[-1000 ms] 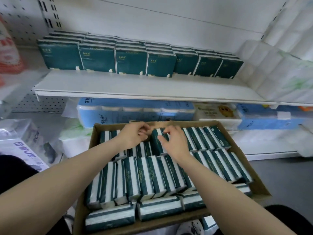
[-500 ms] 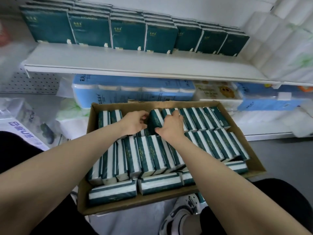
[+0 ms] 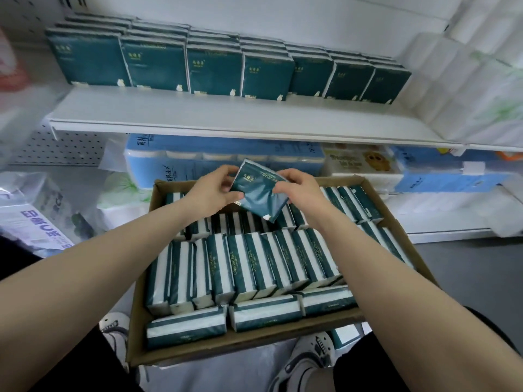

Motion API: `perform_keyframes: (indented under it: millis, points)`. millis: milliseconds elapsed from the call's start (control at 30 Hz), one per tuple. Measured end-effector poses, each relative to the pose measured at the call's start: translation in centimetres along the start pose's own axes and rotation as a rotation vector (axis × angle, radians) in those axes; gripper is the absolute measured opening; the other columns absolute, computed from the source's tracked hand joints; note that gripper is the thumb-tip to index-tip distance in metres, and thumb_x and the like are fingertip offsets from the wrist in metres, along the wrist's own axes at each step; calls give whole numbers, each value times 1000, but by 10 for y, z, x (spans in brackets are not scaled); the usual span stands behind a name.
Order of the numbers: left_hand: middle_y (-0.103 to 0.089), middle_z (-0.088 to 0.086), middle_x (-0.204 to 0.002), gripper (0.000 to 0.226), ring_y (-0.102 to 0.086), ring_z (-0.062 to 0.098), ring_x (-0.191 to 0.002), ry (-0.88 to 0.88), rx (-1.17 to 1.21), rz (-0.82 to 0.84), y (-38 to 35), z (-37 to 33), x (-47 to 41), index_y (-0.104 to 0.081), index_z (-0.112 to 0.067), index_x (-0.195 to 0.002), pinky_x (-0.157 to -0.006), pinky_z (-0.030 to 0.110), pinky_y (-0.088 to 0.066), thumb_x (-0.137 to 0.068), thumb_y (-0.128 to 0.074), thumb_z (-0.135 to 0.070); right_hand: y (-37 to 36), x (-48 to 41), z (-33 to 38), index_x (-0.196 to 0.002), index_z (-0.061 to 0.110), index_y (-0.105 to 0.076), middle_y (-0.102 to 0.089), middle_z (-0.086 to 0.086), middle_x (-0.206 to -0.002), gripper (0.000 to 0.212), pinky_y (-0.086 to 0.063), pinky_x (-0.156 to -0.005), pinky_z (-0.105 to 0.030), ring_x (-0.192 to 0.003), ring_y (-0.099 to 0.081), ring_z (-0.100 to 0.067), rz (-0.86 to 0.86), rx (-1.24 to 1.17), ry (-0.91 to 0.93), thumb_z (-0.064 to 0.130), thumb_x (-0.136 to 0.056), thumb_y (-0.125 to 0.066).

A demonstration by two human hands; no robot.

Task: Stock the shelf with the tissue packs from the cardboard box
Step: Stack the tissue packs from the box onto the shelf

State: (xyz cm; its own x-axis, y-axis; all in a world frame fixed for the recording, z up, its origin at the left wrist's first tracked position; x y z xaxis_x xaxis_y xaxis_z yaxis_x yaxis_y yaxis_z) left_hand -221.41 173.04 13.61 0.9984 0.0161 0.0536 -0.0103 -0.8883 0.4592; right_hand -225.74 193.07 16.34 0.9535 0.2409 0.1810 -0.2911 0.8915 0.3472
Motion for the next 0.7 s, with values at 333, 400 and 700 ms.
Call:
perform_keyframes:
  millis: [333,400,700]
  points:
    - [-66,6,-113,41,-65,12,-93,-44,212,-219,16,-60,-12,-50,-14,-125,-67,15,-54,-88,-69,-15,35,-14,23,-118,15,-58,-67,-6,-114,36,-58,-87,-40,-103,-68,-19,-147,-222,73,26,-88,-75]
    - [-65,6,-111,44,-68,16,-91,-59,233,-252,18,-75,-20,-43,-16,-124,-73,22,-57,-88,-69,-18,46,-19,36,-119,17,-58,-67,-2,-112,33,-57,-79,-31,-100,-66,-15,-183,-174,138,26,-90,-71]
    - [-62,3,-114,31,-63,18,-100,-161,158,-282,13,-128,-76,-45,-20,-113,-83,31,-53,-90,-67,-22,94,-58,74,-123,18,-57,-68,-1,-113,34,-56,-87,-33,-104,-65,-16,-338,-63,287,28,-93,-67]
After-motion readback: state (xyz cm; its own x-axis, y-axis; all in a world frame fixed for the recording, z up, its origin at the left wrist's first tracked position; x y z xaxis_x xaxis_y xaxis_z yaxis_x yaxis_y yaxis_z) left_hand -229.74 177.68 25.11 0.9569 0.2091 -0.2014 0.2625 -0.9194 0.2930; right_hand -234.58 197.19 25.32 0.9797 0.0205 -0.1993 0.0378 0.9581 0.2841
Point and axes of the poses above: each hand's wrist, its own x-axis away from the middle knuckle, its own y-axis out of the back of the hand, z = x × y, the point moved 3 cm from there along -x, towards the middle knuckle
